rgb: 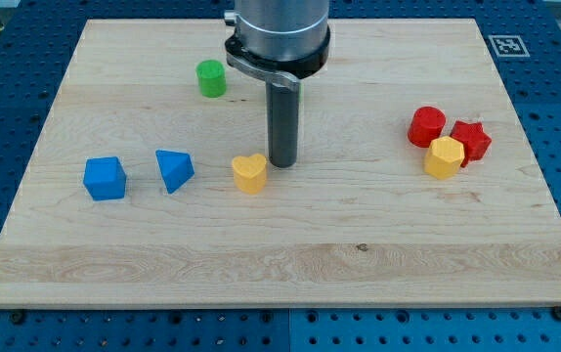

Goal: Move the yellow heart into the blue triangle

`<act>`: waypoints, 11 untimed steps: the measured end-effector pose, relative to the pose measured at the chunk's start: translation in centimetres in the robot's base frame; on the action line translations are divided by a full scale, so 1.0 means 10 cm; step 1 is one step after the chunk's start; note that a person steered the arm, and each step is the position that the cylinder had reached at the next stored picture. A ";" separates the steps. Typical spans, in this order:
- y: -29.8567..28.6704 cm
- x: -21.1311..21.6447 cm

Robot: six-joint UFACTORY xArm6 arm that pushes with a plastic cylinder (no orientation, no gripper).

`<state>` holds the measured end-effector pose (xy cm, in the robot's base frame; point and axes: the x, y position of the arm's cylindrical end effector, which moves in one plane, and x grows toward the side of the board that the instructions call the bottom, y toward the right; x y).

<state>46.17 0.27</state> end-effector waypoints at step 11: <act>-0.99 -0.24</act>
